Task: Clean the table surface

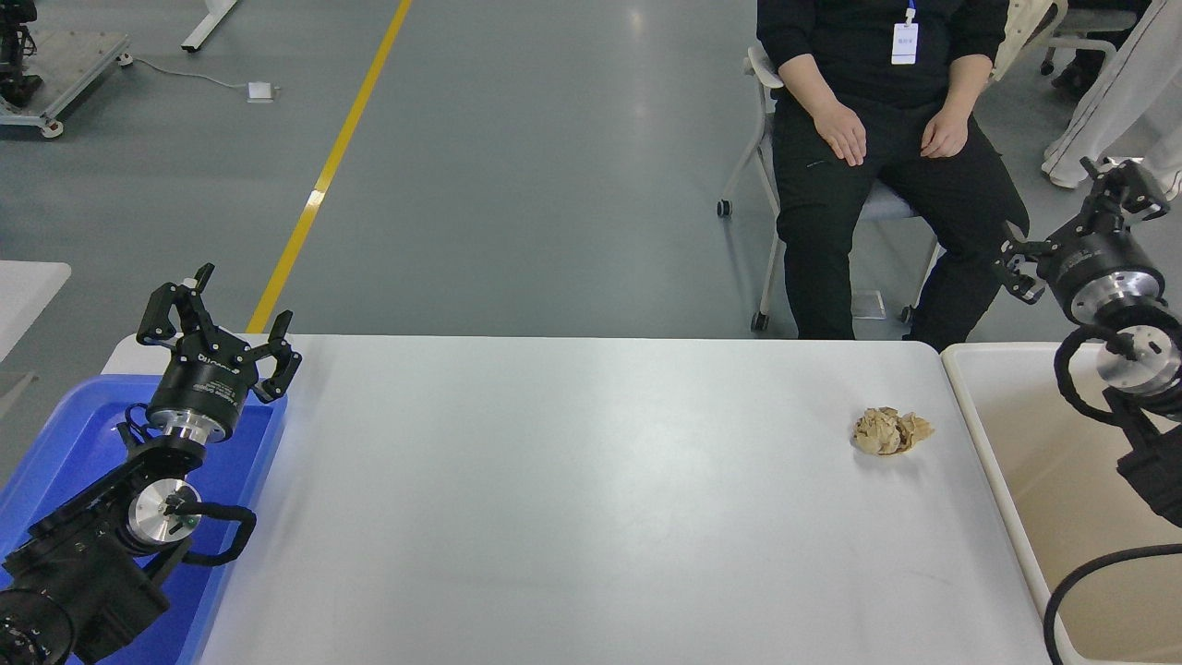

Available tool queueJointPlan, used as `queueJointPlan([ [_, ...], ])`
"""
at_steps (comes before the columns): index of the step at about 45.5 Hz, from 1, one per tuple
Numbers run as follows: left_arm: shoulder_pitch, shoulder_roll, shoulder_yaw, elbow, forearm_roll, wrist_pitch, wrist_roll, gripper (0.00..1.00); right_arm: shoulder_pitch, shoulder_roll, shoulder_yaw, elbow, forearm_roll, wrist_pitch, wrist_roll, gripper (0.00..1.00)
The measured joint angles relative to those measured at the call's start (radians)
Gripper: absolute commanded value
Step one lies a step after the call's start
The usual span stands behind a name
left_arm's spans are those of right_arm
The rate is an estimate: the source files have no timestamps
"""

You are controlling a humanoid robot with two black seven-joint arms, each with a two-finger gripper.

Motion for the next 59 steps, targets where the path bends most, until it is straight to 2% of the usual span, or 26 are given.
queueJointPlan([
  [7, 0.0, 0.0, 0.0, 0.0, 0.0, 0.0, 0.0, 1.0, 0.078, -0.062, -0.181, -0.005, -0.061, 0.02, 0.002, 0.98],
  [15, 0.0, 0.0, 0.0, 0.0, 0.0, 0.0, 0.0, 1.0, 0.218, -0.102, -0.518, -0.009, -0.232, 0.033, 0.017, 0.98],
  [21, 0.0, 0.0, 0.0, 0.0, 0.0, 0.0, 0.0, 1.0, 0.306, -0.115, -0.802, -0.01, -0.402, 0.037, 0.067, 0.98],
  [32, 0.0, 0.0, 0.0, 0.0, 0.0, 0.0, 0.0, 1.0, 0.4, -0.093, -1.151, 0.007, -0.681, 0.04, 0.19, 0.98],
  [44, 0.0, 0.0, 0.0, 0.0, 0.0, 0.0, 0.0, 1.0, 0.438, -0.032, -1.443, 0.024, -0.889, 0.03, 0.297, 0.98],
  [59, 0.0, 0.0, 0.0, 0.0, 0.0, 0.0, 0.0, 1.0, 0.373, 0.056, -1.598, 0.004, -0.96, -0.029, 0.333, 0.98],
])
